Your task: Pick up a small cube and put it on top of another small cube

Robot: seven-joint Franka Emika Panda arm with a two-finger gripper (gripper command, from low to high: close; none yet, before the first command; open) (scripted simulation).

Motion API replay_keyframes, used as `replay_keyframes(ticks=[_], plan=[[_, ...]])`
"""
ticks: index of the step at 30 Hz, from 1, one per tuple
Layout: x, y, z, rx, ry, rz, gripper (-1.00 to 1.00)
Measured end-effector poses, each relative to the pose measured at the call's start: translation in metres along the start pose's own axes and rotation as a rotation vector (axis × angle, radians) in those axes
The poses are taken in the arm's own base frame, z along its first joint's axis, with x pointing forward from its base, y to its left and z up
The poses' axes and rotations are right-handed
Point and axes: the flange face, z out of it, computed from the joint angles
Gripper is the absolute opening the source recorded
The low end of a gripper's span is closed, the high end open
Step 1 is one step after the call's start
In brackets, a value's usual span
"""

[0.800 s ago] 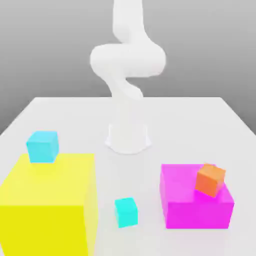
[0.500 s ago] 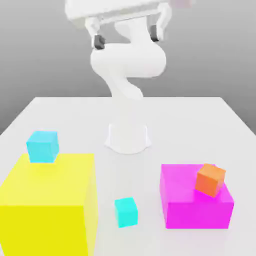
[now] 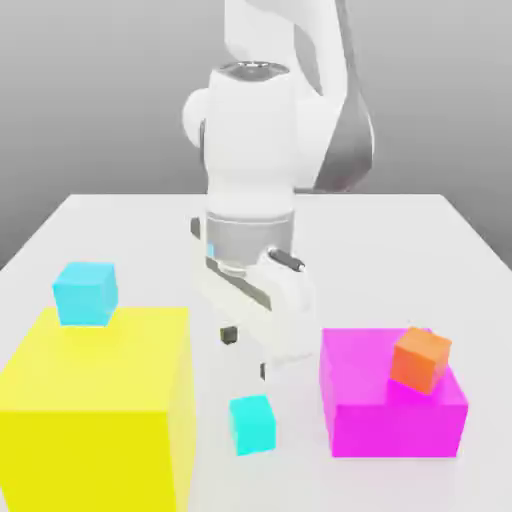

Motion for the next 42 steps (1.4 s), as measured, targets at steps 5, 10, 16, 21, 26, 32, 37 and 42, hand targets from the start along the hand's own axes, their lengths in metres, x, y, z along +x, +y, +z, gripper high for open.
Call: replay_keyframes(ticks=[5,10,16,21,26,32,37,42], plan=[[0.009,0.027,0.061,-0.078,0.025,0.133,0.00],[0.011,0.034,0.107,-0.082,0.027,0.139,-1.00],[0.011,0.034,0.110,-0.079,0.026,0.138,-1.00],[0.009,0.030,0.075,-0.080,0.027,0.139,-1.00],[-0.003,0.006,0.020,-0.027,0.022,0.017,-1.00],[-0.003,-0.058,-0.074,0.098,0.097,-0.248,-1.00],[0.056,-0.084,-0.135,0.058,0.140,-0.207,-1.00],[0.119,-0.087,-0.196,0.000,0.132,-0.144,-1.00]])
